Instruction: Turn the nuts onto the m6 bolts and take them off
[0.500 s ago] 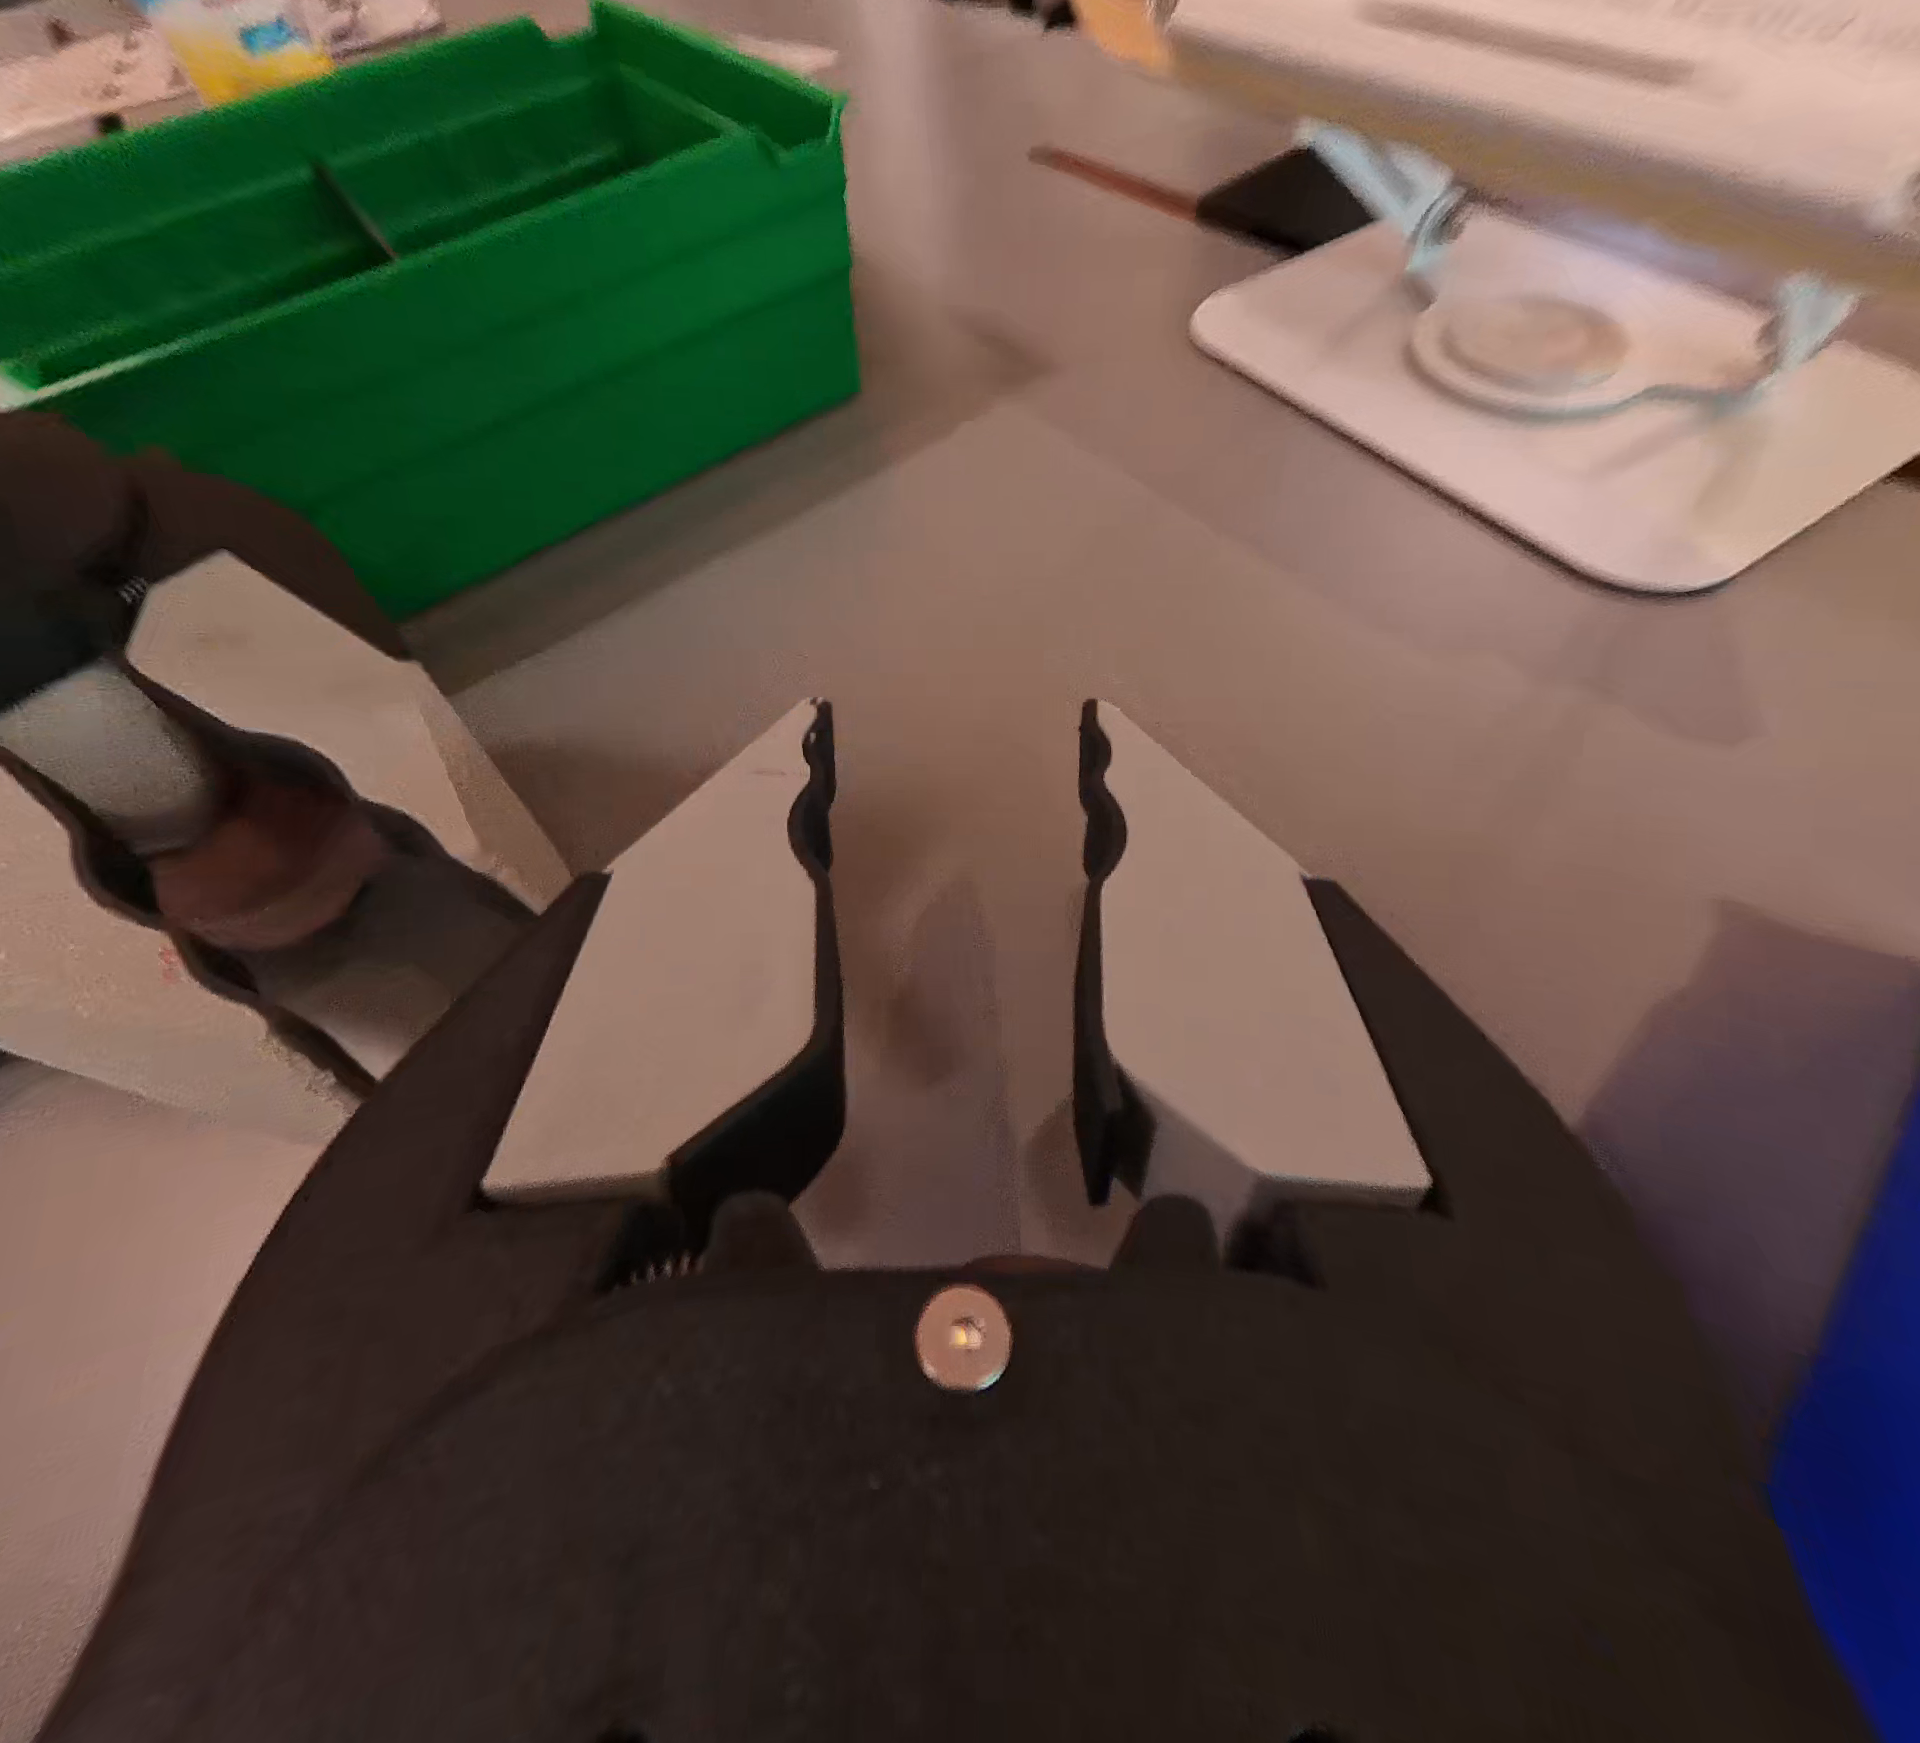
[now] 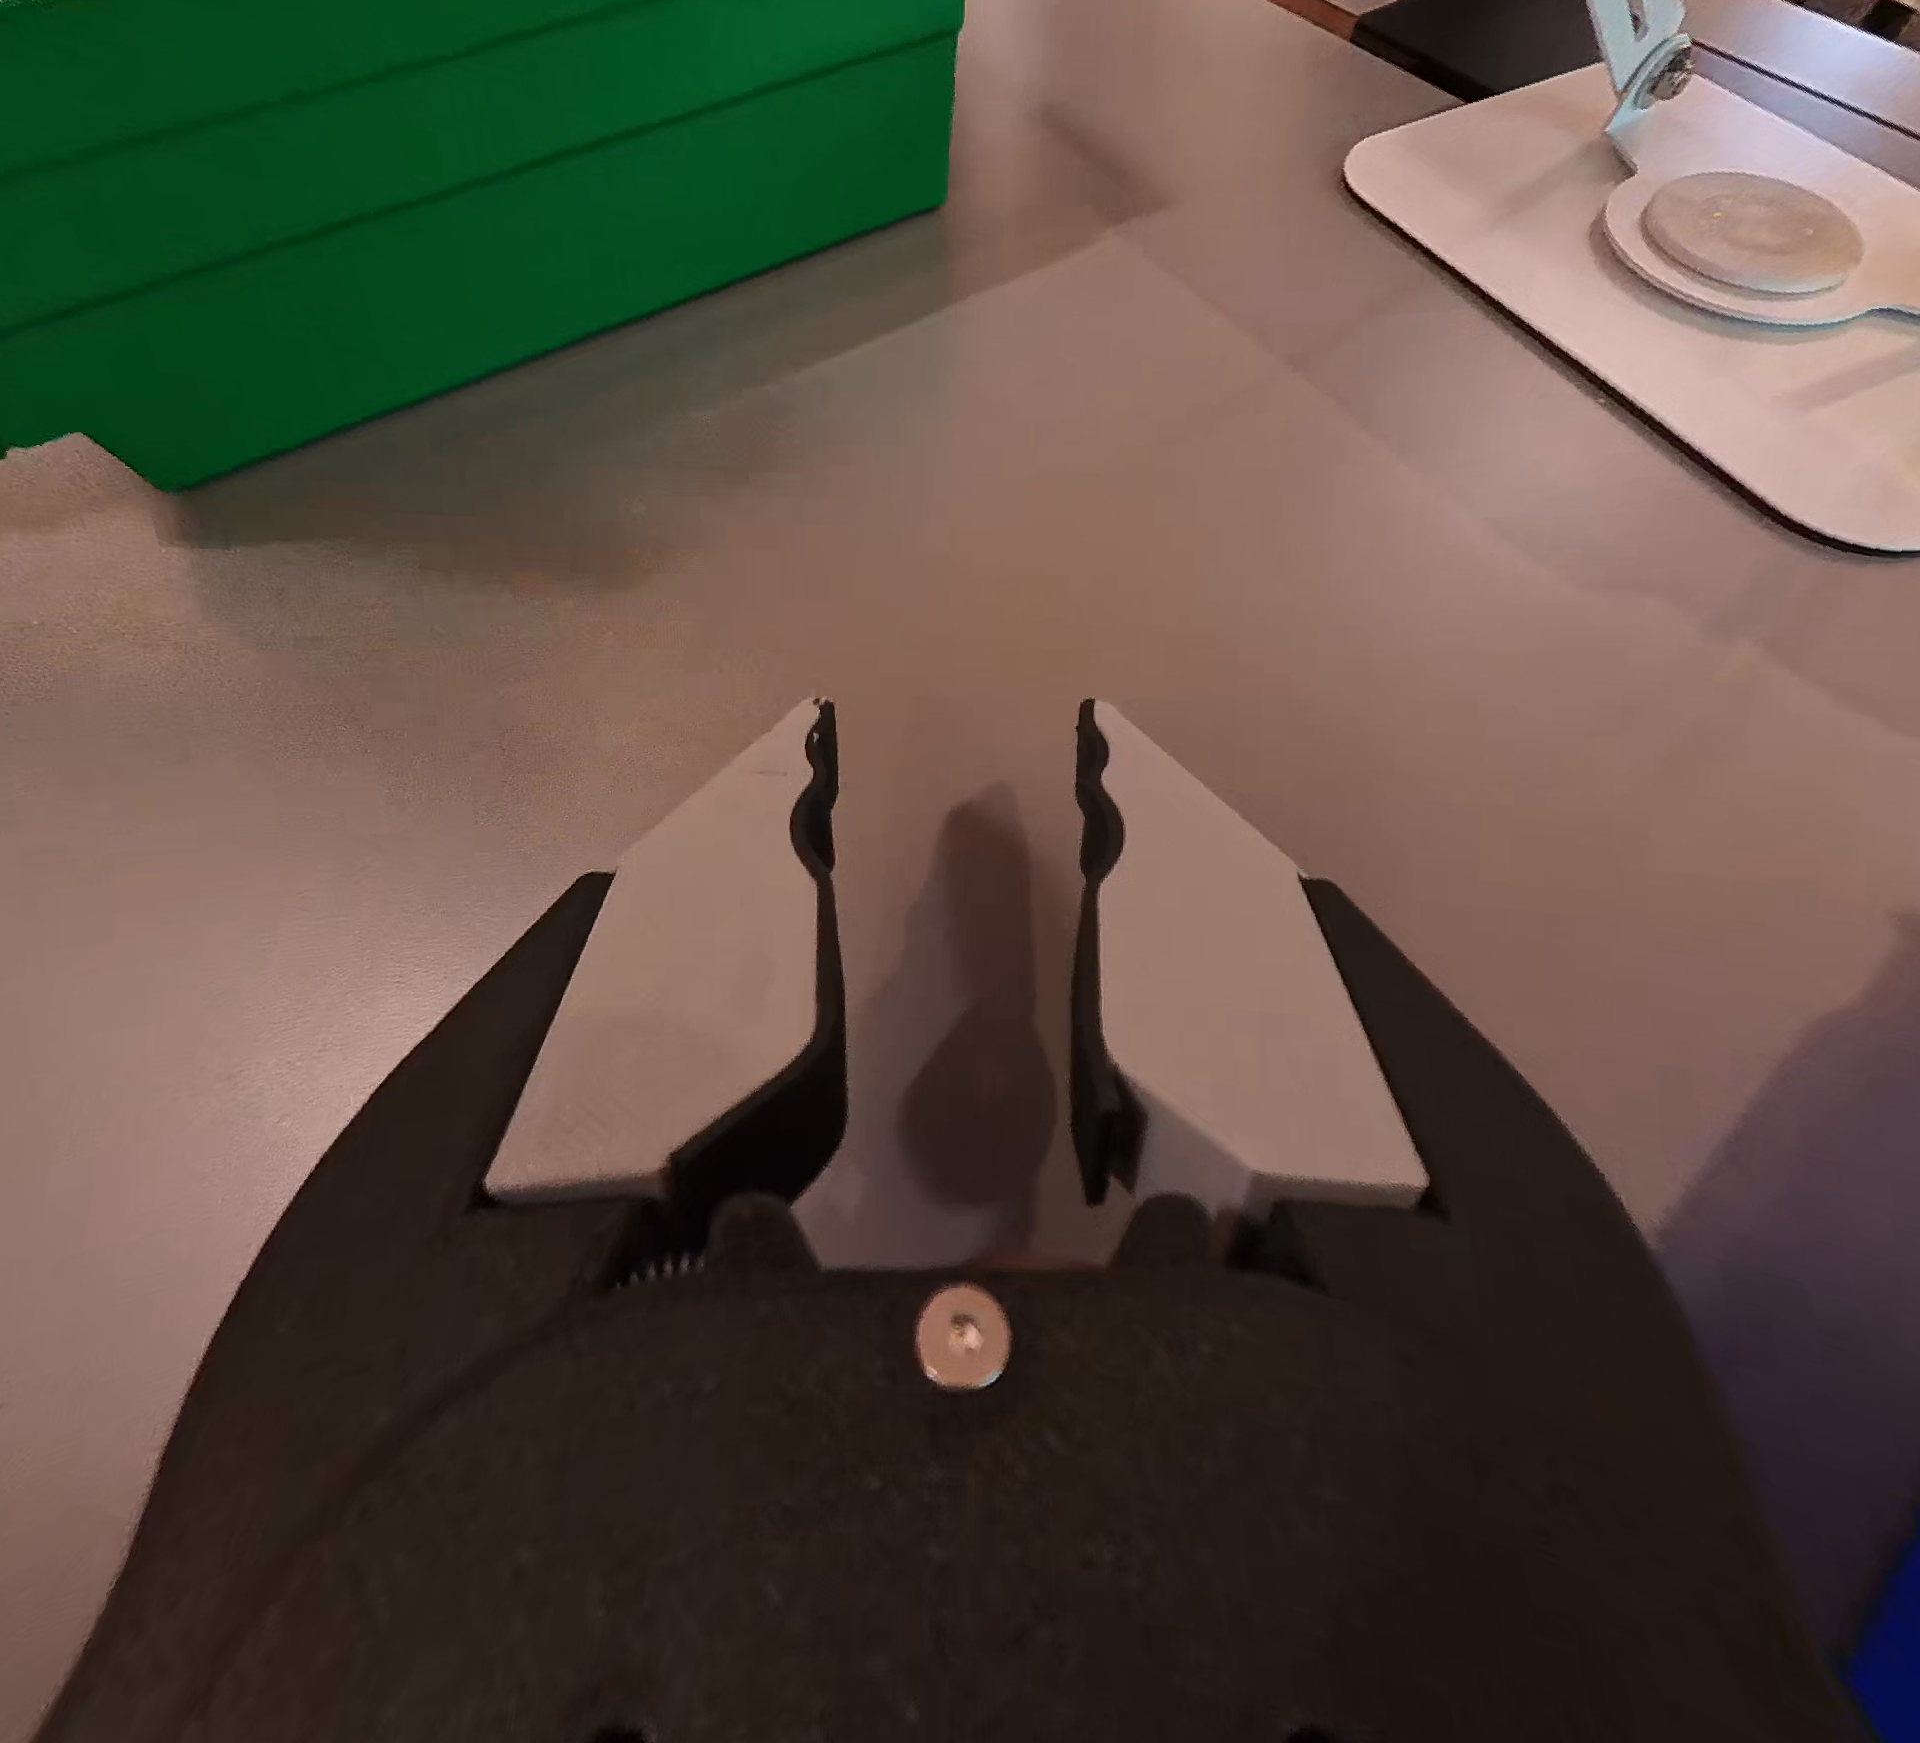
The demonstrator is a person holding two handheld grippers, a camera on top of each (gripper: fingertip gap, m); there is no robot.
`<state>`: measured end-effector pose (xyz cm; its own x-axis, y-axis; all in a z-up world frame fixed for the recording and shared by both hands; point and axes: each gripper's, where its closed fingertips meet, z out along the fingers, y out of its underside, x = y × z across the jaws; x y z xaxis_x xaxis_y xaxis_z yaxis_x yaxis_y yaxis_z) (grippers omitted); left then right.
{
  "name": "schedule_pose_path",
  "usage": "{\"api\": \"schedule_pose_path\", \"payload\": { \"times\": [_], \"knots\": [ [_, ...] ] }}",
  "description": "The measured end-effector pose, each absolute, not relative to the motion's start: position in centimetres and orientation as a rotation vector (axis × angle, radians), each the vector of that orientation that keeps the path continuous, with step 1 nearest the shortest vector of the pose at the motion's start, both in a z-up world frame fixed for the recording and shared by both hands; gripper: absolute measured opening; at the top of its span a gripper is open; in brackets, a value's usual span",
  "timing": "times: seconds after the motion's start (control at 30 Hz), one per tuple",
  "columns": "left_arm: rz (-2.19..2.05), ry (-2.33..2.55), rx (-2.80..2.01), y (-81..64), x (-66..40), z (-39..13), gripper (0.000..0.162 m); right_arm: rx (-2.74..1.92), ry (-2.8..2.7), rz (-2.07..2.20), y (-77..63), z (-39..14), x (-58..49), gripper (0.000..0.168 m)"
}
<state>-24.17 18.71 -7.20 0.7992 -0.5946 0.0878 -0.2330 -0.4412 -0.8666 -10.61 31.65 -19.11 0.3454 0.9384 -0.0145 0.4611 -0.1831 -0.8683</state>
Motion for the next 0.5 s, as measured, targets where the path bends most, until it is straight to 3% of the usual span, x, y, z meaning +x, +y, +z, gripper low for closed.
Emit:
{"api": "schedule_pose_path", "payload": {
  "times": [0.17,0.5],
  "knots": [
    [-0.374,0.522,-2.373,18.5,-31.7,-13.0,0.034,-1.802,-1.252,0.735,31.4,-19.4,-10.7,0.043],
    [-0.343,0.835,-2.727,17.2,-30.8,-20.9,0.031,-1.833,-1.175,0.838,31.9,-18.9,-10.3,0.044]
  ]
}}
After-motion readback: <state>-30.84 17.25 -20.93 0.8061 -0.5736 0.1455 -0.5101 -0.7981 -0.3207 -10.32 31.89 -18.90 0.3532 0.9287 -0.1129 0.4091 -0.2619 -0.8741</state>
